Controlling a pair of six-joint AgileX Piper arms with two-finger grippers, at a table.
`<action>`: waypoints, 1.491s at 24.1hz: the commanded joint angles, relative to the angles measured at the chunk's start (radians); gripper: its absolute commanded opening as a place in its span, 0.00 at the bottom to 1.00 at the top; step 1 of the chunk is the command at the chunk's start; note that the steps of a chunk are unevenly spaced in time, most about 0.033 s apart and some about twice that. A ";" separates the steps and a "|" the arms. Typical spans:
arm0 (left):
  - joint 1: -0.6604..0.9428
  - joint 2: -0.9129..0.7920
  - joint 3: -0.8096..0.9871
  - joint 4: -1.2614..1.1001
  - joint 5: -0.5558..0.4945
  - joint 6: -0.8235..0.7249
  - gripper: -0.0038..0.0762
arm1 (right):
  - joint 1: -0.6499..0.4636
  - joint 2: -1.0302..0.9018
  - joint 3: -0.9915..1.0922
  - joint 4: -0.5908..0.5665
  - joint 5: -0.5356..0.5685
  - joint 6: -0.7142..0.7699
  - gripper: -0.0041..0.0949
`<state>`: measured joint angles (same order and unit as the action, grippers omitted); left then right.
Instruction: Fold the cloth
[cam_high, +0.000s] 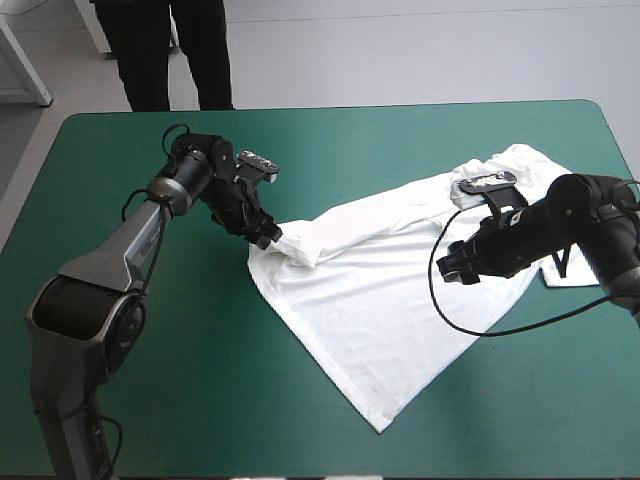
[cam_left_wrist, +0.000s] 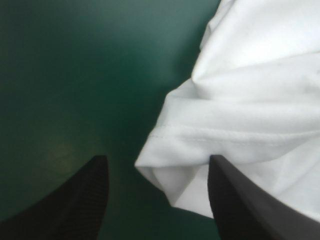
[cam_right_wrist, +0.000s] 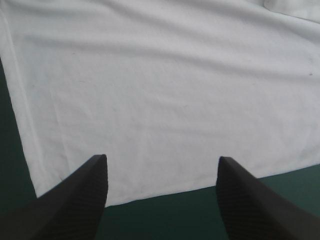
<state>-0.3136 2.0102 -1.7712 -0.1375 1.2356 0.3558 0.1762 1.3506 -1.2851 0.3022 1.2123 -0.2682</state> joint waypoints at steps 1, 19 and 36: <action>-0.002 -0.025 -0.019 -0.075 0.040 0.029 0.57 | 0.001 -0.033 -0.022 0.042 -0.003 -0.012 0.63; -0.002 0.003 -0.025 -0.157 0.050 -0.007 0.02 | 0.323 -0.055 0.168 0.071 0.035 0.026 0.61; -0.002 -0.031 -0.043 -0.192 0.050 -0.007 0.02 | 0.786 0.041 0.187 -0.267 -0.052 -0.023 0.61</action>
<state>-0.3136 2.0509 -1.7839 -0.2885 1.2223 0.3552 0.9083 1.3670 -1.0773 0.0540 1.1892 -0.2641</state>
